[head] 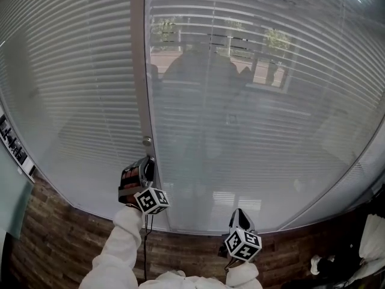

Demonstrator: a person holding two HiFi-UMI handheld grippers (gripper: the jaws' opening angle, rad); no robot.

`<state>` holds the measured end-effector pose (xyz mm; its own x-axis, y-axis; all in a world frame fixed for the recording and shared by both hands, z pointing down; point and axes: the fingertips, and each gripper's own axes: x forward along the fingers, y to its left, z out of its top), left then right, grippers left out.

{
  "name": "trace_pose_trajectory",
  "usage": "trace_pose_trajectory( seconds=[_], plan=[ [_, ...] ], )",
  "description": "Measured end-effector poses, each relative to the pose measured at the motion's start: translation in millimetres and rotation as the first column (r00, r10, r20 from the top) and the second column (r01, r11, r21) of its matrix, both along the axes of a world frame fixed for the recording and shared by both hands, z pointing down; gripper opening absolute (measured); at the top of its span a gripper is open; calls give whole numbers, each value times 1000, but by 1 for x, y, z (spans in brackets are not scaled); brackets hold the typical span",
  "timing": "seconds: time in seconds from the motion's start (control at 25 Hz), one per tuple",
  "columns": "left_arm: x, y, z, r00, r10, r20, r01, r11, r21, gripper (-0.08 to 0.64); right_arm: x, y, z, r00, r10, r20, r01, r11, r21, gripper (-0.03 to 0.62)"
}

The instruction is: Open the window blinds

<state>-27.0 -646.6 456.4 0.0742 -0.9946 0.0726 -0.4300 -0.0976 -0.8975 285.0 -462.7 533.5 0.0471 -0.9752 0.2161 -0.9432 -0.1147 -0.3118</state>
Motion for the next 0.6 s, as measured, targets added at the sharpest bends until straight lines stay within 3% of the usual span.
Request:
trace_pose_trajectory(
  seconds=[0.12,0.28,0.52,0.6],
  plan=[
    [-2,2,1,984,-34,-177,29,999,-26,121,1,1,1,1000,3,2,-3,1000,-2,12],
    [-2,0,-1,923,-58,-380,35,997,-68,121,6,-1,-2,1000,13,1,-13,1000,2,12],
    [-4,2,-2,850,-74,-522,25,995,-101,121,8,-1,-4,1000,12,3,-12,1000,3,12],
    [-5,2,-4,804,-83,-588,17,993,-117,121,9,-1,-7,1000,13,3,-13,1000,6,12]
  ],
)
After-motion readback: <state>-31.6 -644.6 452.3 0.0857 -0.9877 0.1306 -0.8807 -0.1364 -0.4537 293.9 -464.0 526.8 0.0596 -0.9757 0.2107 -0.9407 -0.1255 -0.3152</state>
